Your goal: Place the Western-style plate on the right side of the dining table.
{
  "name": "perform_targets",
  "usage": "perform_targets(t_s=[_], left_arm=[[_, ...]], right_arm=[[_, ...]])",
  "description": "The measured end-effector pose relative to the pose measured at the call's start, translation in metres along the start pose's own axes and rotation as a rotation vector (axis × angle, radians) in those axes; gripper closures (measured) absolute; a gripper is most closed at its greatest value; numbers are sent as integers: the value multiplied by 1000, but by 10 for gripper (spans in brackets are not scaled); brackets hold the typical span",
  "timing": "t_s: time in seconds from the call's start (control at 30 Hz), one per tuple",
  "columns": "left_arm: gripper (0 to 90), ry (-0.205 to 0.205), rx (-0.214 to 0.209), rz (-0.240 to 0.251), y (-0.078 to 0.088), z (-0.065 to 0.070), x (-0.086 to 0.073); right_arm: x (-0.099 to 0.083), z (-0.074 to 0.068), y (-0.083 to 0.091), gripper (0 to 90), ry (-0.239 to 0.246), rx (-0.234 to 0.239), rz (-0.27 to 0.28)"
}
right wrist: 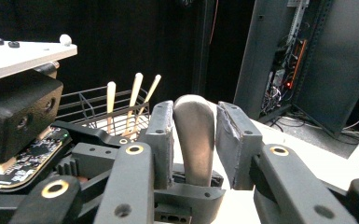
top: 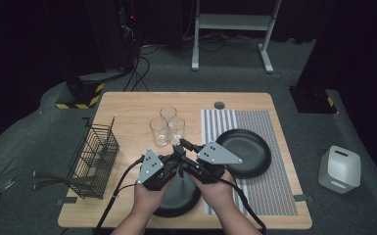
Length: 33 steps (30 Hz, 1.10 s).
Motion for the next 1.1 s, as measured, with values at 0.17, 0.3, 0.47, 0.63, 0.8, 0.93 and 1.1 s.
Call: perform_targets(t_s=[0.17, 0.3, 0.47, 0.63, 0.8, 0.93, 1.1], left_arm=[[832, -4, -2, 4, 1, 1, 1], [830, -4, -13, 7, 0, 2, 2], [815, -2, -20, 14, 1, 2, 3], [786, -3, -30, 13, 3, 2, 3], [710, 3, -39, 11, 4, 3, 2], [684, 17, -41, 15, 7, 0, 0], [666, 19, -42, 17, 12, -1, -2]], right_arm=[[1, 1, 2, 716, 11, -15, 5], [1, 2, 4, 722, 17, -18, 6], [2, 3, 4, 725, 22, -25, 4], [1, 4, 4, 725, 16, -29, 3], [1, 5, 4, 725, 12, -32, 4], [1, 7, 4, 726, 11, -35, 9], [2, 11, 5, 726, 3, -44, 10]])
Point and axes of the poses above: each handheld gripper's, and its own axes: y roughly backward along the jaws, x roughly out of its top, z roughly to its right, the point moved 7 cm from there along -y, roughly forward along the jaws, and after that the axes turned 13 degrees about -z, right-handed, at the moved point
